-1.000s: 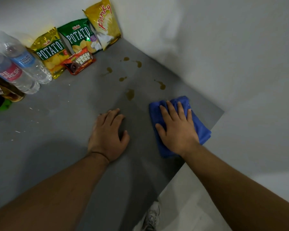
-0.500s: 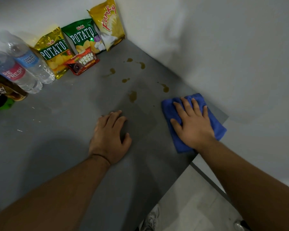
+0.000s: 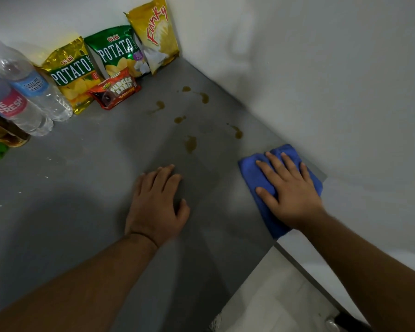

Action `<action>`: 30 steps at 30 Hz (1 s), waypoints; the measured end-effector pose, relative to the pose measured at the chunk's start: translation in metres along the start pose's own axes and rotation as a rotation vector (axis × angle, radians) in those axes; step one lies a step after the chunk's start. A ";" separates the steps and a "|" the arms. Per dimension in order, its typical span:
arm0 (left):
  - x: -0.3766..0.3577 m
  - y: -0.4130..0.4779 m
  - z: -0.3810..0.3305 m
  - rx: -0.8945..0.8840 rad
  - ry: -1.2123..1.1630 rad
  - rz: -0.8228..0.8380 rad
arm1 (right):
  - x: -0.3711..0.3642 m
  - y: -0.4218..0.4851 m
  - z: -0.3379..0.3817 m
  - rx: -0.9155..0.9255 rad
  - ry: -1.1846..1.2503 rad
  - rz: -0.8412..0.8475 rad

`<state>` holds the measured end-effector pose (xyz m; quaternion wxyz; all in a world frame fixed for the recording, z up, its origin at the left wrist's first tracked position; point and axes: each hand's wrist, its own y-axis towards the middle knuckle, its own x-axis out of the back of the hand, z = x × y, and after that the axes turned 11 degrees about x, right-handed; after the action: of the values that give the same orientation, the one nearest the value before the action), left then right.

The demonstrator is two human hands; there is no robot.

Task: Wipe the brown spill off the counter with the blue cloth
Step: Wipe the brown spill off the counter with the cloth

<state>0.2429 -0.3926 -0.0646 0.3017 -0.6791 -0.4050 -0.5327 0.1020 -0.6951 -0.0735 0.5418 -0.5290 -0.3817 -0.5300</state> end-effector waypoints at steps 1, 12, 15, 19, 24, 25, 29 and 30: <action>0.000 0.000 0.000 0.005 0.006 0.005 | 0.000 0.011 0.006 -0.052 -0.005 -0.009; -0.002 0.000 0.003 -0.004 -0.006 -0.008 | -0.008 0.017 0.053 0.084 0.029 -0.018; -0.002 0.001 0.005 -0.003 -0.024 0.005 | -0.006 -0.006 0.023 0.129 0.041 -0.022; -0.001 0.003 0.005 0.005 -0.041 0.007 | 0.003 0.011 0.002 -0.050 0.045 -0.035; 0.001 0.008 0.008 -0.013 -0.015 0.022 | 0.004 0.073 0.035 -0.204 0.028 -0.036; 0.002 0.012 0.009 -0.021 -0.003 0.030 | 0.003 0.078 0.044 -0.188 0.023 -0.033; 0.007 0.038 0.014 -0.016 -0.002 0.005 | 0.001 0.061 0.053 0.036 0.016 -0.026; 0.009 0.048 0.016 -0.006 -0.008 0.001 | 0.001 0.053 0.047 0.106 0.011 -0.025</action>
<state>0.2931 -0.4001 -0.0588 0.2985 -0.6823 -0.4042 -0.5309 0.1607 -0.6557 -0.0744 0.5643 -0.4920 -0.4128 -0.5187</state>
